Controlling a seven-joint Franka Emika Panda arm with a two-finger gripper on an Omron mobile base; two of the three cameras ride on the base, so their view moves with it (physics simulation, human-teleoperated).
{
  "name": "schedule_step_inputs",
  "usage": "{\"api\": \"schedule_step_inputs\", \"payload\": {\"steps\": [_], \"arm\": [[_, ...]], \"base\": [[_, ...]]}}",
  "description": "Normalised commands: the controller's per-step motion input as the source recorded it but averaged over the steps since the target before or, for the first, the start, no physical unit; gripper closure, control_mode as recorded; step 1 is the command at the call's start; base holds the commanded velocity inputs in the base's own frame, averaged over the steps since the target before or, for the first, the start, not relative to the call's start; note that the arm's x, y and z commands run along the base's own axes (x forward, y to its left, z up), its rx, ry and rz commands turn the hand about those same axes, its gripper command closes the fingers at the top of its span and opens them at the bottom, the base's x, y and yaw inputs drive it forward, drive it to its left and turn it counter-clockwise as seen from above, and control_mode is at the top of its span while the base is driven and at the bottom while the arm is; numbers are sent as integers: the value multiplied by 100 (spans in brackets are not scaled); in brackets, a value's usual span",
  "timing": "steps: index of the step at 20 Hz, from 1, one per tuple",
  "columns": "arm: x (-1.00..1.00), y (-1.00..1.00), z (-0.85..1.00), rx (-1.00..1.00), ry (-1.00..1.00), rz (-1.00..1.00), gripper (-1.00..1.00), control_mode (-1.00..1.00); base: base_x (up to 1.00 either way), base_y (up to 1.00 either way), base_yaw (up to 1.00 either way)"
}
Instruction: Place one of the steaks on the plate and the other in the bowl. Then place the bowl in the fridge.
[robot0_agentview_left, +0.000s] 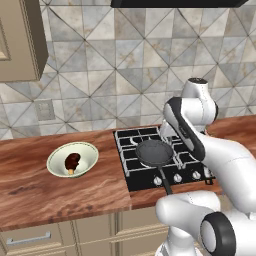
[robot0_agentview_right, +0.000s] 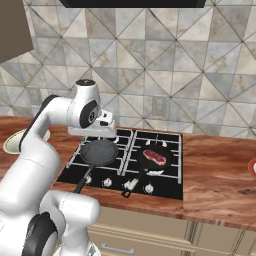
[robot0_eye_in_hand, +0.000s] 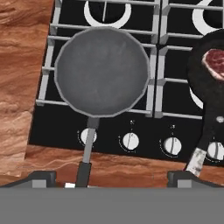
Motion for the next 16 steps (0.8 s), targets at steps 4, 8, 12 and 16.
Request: {"api": "schedule_step_inputs", "payload": {"steps": [4,8,12,16], "arm": [[1,-69,-2,-5,10,29,-100,-100],[0,-65,0,-10,4,41,-100,-100],[9,-53,-4,-7,5,39,-100,-100],[18,-34,-13,0,-2,24,-100,-100]], "base": [[0,0,0],[0,0,0],[0,0,0],[0,0,0]]}}
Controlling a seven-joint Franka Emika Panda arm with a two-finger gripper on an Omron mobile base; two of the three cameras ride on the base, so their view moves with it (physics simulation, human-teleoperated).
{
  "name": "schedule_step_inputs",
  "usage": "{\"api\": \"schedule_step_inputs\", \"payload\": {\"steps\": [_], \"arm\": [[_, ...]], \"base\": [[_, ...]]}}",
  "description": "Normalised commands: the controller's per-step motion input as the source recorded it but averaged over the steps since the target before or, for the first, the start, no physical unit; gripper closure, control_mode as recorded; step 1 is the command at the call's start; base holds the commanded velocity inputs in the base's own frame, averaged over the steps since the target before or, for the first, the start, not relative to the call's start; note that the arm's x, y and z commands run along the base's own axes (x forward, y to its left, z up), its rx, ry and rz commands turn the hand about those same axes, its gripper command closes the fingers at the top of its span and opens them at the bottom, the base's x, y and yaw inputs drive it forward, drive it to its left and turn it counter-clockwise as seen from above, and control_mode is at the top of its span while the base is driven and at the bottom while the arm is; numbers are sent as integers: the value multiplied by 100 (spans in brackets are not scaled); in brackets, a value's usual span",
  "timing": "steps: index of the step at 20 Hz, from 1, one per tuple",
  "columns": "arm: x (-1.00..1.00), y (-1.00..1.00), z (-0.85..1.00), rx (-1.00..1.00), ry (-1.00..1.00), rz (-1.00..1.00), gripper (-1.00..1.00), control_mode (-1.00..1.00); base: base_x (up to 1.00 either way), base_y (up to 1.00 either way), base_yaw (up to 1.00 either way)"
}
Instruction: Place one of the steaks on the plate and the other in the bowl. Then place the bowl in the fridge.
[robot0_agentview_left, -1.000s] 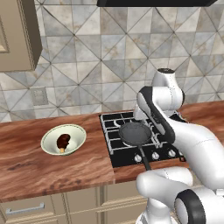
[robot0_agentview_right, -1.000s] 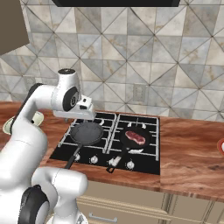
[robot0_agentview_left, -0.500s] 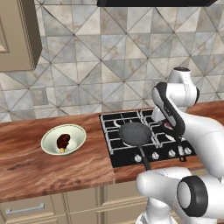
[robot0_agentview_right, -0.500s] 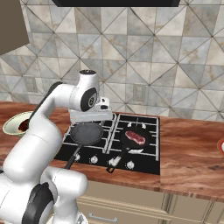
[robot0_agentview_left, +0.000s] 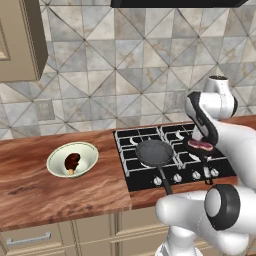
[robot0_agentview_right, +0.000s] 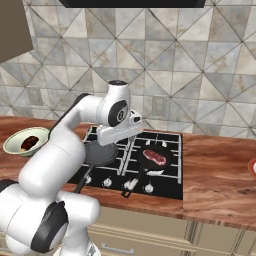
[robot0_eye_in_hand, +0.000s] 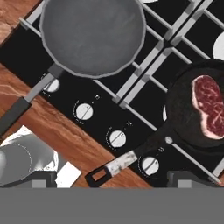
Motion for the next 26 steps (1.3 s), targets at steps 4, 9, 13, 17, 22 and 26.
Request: {"api": "schedule_step_inputs", "payload": {"steps": [4,9,13,17,22,26], "arm": [[19,-26,-18,0,2,5,-100,-100],[26,-37,-30,0,8,0,-100,-100],[28,-38,-17,0,5,0,-100,-100],[30,-38,-19,0,4,2,-100,-100],[40,-19,-31,0,3,5,-100,-100],[28,0,-24,0,2,0,-100,-100]], "base": [[0,0,0],[0,0,0],[0,0,0],[0,0,0],[0,0,0],[0,0,0]]}}
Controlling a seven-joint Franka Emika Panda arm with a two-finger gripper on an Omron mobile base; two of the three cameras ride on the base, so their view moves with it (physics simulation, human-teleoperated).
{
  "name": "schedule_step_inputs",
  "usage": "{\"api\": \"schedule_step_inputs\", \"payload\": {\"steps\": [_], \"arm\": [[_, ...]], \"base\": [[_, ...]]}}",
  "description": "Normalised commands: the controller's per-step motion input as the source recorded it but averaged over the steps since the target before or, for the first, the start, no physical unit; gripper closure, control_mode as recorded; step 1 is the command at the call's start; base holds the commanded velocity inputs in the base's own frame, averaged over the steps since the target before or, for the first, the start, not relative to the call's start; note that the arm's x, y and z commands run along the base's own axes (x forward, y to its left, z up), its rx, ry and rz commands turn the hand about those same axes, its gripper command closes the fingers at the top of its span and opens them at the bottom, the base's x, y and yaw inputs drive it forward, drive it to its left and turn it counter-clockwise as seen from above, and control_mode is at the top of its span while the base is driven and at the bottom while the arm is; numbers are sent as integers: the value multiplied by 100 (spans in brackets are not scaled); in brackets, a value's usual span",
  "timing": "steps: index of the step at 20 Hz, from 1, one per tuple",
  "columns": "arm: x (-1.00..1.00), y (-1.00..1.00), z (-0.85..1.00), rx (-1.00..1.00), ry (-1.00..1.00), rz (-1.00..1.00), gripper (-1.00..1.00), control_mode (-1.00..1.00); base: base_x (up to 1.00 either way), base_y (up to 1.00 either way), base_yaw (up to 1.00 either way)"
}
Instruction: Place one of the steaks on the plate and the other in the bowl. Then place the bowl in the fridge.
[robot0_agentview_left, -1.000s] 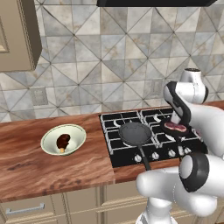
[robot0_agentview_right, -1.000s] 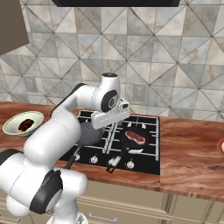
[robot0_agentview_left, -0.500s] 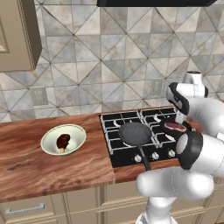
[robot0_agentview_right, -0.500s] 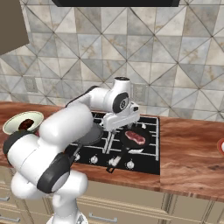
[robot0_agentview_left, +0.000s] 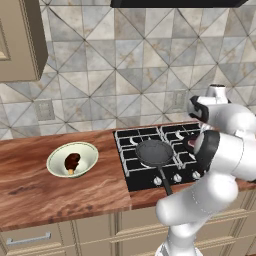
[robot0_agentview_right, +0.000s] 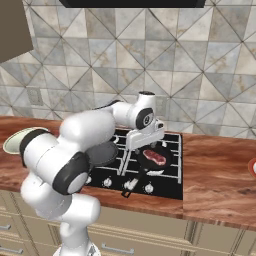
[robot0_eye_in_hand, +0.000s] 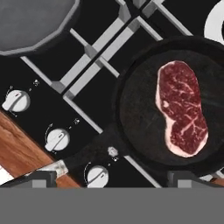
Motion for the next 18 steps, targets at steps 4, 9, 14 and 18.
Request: {"api": "schedule_step_inputs", "payload": {"steps": [4,9,14,18], "arm": [[21,-1,-22,0,4,0,-100,-100],[26,-8,-28,0,4,0,-100,-100],[18,-13,-21,0,3,3,-100,-100],[9,-19,-17,0,0,5,-100,-100]], "base": [[0,0,0],[0,0,0],[0,0,0],[0,0,0]]}}
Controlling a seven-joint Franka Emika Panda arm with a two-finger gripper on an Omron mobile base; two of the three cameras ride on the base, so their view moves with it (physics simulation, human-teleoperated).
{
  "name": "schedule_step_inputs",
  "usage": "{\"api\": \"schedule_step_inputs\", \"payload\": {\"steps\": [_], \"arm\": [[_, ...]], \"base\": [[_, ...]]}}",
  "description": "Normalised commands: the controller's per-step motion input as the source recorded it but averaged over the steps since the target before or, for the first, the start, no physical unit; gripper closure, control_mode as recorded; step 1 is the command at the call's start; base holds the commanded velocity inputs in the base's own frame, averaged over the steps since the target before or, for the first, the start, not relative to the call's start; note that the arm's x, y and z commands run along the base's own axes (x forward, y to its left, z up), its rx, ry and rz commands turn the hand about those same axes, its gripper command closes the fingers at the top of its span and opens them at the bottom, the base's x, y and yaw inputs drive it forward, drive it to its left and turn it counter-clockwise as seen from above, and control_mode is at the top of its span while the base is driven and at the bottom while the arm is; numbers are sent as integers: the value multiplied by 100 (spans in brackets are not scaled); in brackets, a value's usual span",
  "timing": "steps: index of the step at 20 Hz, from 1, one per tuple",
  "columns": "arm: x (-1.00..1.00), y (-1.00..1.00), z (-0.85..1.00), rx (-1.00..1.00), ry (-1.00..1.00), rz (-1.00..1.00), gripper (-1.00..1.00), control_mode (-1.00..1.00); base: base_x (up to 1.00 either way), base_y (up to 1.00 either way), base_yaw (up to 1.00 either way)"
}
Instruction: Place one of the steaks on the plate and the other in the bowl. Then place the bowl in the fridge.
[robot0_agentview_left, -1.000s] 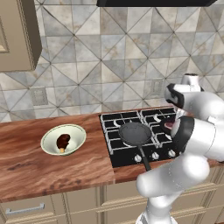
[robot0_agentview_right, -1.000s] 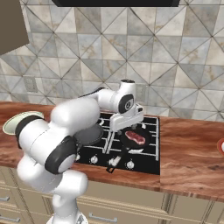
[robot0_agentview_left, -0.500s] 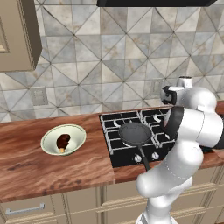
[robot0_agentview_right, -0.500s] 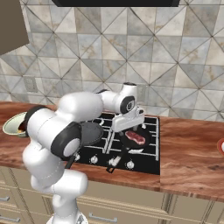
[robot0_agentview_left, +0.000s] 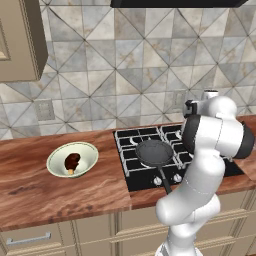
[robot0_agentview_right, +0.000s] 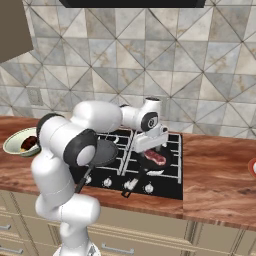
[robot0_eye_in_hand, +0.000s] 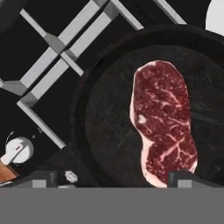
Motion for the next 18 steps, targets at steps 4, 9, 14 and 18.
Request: {"api": "schedule_step_inputs", "payload": {"steps": [4,9,14,18], "arm": [[5,-6,-21,0,0,3,-100,-100],[20,-1,-23,0,0,1,-100,-100],[25,-22,-11,0,0,1,-100,-100],[17,-16,-13,0,0,3,-100,-100]], "base": [[0,0,0],[0,0,0],[0,0,0],[0,0,0]]}}
